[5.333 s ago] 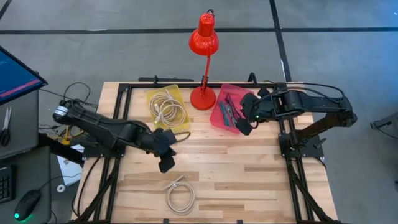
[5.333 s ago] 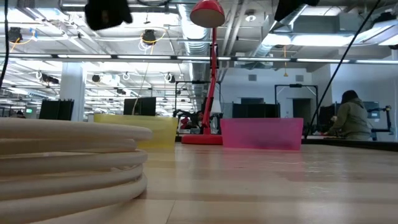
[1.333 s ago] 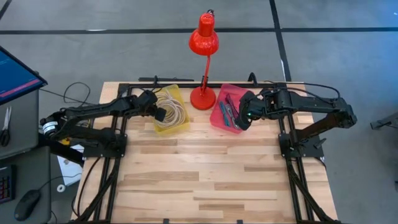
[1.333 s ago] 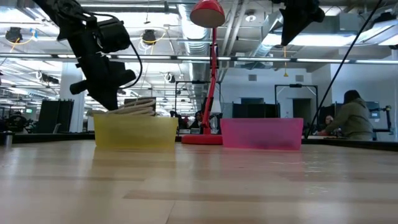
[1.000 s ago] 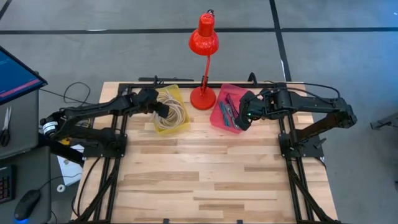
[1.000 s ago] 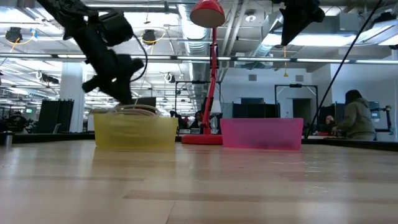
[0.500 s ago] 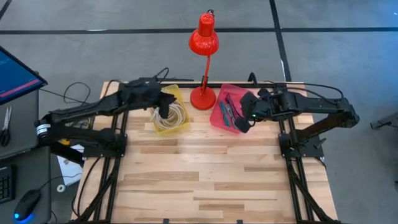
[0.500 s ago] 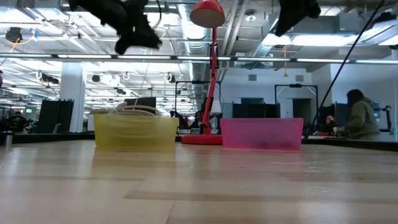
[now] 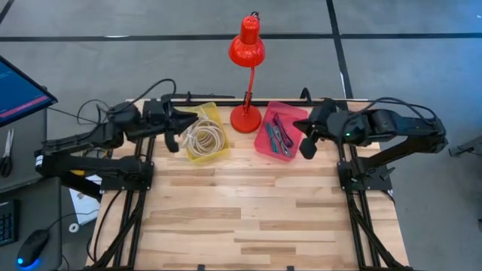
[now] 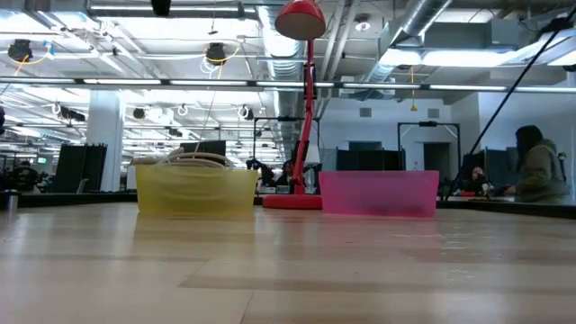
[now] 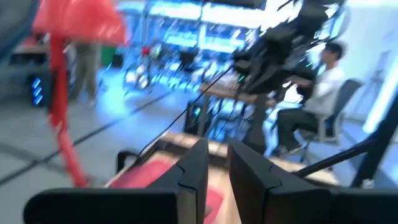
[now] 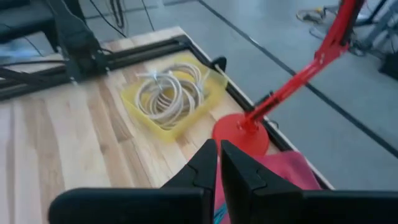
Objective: Pick & Place USB Port
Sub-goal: Return to Home Position
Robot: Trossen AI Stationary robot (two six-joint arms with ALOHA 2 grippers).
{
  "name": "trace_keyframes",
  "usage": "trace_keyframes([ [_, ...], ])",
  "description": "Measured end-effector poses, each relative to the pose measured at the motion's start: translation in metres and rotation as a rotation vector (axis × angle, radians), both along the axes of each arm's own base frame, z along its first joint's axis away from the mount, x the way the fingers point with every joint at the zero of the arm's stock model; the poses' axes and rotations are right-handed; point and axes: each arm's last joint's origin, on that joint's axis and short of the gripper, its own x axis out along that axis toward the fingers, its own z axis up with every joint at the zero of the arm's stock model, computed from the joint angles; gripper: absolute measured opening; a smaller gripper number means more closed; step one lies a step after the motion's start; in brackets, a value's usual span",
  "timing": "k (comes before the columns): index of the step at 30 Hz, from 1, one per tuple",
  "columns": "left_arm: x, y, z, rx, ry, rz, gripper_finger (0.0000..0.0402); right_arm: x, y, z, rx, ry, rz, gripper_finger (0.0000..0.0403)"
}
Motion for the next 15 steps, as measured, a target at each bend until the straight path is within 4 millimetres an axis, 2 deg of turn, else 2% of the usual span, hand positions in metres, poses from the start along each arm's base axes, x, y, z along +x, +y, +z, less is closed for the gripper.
trace_keyframes([
  [8, -0.009, -0.019, 0.013, 0.03, -0.118, -0.109, 0.0051, -0.018, 0.004, 0.009, 0.004, -0.056, 0.042, 0.0012],
  [15, -0.009, -0.022, 0.014, -0.056, -0.137, -0.142, 0.005, -0.018, 0.006, 0.009, 0.051, -0.08, 0.025, 0.0012],
])
